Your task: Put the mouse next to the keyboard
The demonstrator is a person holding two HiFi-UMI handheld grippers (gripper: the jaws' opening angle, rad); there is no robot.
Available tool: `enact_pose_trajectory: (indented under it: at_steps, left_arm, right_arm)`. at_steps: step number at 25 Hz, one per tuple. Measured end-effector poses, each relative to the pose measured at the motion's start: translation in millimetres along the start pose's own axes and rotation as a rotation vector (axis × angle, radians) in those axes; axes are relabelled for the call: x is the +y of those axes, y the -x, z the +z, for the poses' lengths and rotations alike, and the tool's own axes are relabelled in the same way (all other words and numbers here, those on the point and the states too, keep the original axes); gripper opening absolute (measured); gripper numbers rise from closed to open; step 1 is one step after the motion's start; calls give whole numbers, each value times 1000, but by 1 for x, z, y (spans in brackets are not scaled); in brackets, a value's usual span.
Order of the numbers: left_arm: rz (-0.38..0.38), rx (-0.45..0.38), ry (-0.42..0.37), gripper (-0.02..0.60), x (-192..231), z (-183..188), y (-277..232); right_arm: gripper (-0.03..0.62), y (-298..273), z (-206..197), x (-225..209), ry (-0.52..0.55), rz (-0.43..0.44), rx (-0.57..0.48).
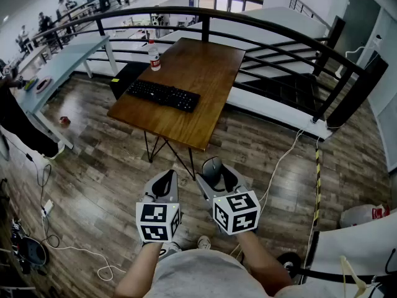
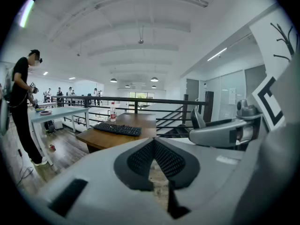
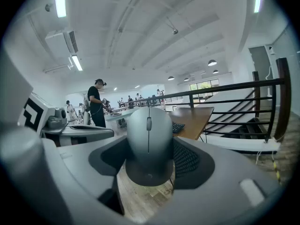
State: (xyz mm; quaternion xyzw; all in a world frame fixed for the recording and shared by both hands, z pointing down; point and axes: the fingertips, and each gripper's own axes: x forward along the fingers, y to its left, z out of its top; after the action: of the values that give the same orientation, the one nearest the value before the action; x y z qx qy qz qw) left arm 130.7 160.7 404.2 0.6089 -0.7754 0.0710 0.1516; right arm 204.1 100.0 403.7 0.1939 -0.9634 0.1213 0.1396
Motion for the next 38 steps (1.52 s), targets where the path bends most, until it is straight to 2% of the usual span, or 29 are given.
enact_pose_trajectory:
  at_steps: [13,24,31,38]
  left_arm:
    - [60,4,19,-8,6,0,-13]
    - [139,-1,67,-8,46,-3,-12]
    - [124,-5,82,-6,77,-4,-35]
    - [89,4,96,-7,132,2,-71]
  right_arm:
    - [298,-16,-2,-11,-9,61,16]
    - [299,-52,7,9,8,138,18]
    - [299,-91,9,15,21,138,34]
    - [299,-151,20,22,18,104,52]
